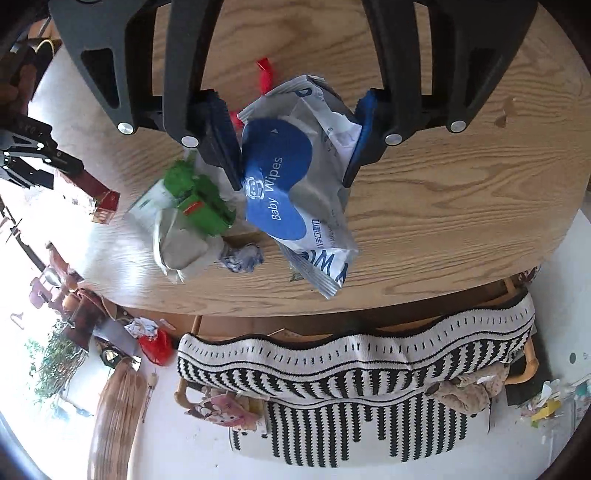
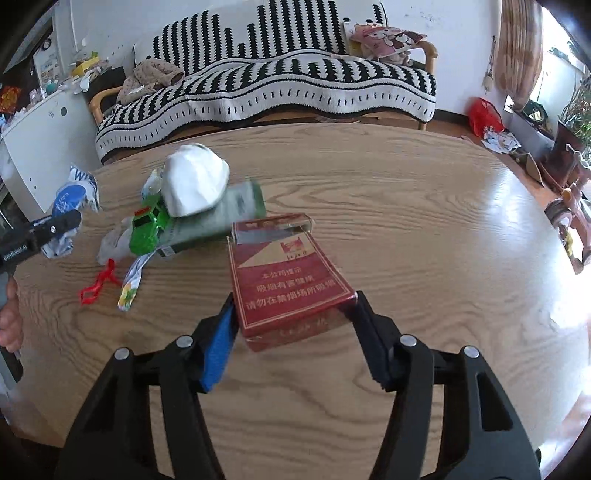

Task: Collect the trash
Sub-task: 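Carry the wipes pack and cigarette box toward the black bin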

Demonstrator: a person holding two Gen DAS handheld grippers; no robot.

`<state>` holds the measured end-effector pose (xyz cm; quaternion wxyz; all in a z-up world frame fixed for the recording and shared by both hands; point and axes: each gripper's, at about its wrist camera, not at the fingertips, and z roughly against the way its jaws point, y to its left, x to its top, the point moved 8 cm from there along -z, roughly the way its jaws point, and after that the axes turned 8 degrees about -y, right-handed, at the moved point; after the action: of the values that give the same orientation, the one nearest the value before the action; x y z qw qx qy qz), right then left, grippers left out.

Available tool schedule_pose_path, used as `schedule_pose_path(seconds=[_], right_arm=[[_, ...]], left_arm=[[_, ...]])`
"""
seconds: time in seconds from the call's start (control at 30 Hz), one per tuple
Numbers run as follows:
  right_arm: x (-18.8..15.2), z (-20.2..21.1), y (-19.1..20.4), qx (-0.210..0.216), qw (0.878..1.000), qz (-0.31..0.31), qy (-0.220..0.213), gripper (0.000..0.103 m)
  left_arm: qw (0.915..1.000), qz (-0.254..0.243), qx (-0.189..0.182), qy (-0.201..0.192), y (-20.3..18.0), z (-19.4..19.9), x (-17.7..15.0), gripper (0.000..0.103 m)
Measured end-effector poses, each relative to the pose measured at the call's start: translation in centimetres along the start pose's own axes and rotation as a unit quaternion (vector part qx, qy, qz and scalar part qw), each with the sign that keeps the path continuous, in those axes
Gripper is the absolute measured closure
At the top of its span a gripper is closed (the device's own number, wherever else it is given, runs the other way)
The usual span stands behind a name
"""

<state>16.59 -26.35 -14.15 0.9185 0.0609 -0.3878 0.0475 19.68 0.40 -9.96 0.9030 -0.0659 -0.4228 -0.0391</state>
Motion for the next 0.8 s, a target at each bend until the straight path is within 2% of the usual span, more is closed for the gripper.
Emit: schedule_pose_path(seconds=[0.17,0.4,0.57,0.67,0.8], right_arm=[[-0.9,2.1,-0.9,-0.005,1.0,-0.008,-0.006,0.043],[-1.7,6.4,-4.0,-0.027,0.999,-0.028,-0.026,0.043],[-3.3,10.3,-9.0,-0.058,0.995,-0.071,-0.039,0.043],[-4.9,13.1,-12.9,-0.081,0.989,-0.113,-0.046,0.043],[-8.6,18.2,-19.5,-0.143,0.973,-0.169,-0.059,0.043]], left_arm=[[0.9996,-0.024,-0.012,-0.003,-2.4,1.4,-0.2,0.051],[0.9977,-0.046,-0.049,-0.009,-8.3,2.4,-0.1,0.051],[0.9925,-0.072,-0.098,-0.013,-15.8,3.2,-0.2,0.051],[0.9866,-0.091,-0.134,-0.01,-21.1,3.8,-1.0,0.051],[0.975,-0.115,-0.19,-0.006,-28.9,5.1,-2.8,0.051]])
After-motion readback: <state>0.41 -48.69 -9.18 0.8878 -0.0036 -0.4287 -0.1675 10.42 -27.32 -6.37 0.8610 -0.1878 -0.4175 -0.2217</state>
